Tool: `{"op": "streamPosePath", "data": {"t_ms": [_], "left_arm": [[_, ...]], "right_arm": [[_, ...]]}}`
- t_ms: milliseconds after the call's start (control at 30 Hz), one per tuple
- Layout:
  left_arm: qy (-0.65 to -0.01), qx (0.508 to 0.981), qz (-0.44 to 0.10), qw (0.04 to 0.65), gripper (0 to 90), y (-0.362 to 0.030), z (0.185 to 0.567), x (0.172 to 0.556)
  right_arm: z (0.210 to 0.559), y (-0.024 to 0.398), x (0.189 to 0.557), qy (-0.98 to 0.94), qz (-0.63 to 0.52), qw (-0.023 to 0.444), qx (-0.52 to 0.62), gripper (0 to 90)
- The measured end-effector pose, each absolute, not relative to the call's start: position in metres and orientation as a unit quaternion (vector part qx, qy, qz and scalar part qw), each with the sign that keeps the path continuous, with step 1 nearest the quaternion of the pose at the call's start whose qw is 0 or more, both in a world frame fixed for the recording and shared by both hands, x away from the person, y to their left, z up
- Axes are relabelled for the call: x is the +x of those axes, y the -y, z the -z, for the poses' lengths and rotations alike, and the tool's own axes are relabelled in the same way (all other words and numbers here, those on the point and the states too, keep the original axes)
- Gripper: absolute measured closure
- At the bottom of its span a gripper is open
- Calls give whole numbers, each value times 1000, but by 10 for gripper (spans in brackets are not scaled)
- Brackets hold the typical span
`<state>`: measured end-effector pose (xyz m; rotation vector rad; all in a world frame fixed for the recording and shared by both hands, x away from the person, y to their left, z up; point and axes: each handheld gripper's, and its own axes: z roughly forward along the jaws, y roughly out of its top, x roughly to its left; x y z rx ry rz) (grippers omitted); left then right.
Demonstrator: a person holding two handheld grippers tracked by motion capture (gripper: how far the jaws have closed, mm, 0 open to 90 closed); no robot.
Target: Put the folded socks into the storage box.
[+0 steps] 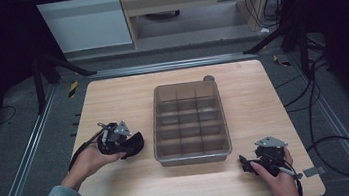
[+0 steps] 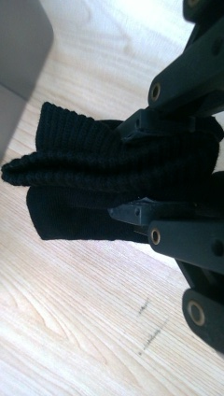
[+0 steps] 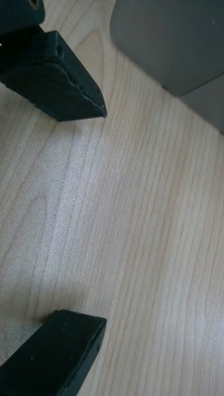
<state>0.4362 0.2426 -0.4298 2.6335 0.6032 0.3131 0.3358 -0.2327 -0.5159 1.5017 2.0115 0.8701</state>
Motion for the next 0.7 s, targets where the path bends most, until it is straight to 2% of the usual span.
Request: {"op": "streamPosePath", "data": {"t_ms": [700], "left_arm": [[-181,950,-97,236,667,-247,379,430]], "right_arm": [[516,232,336,-734,-318,240,550,22]]}}
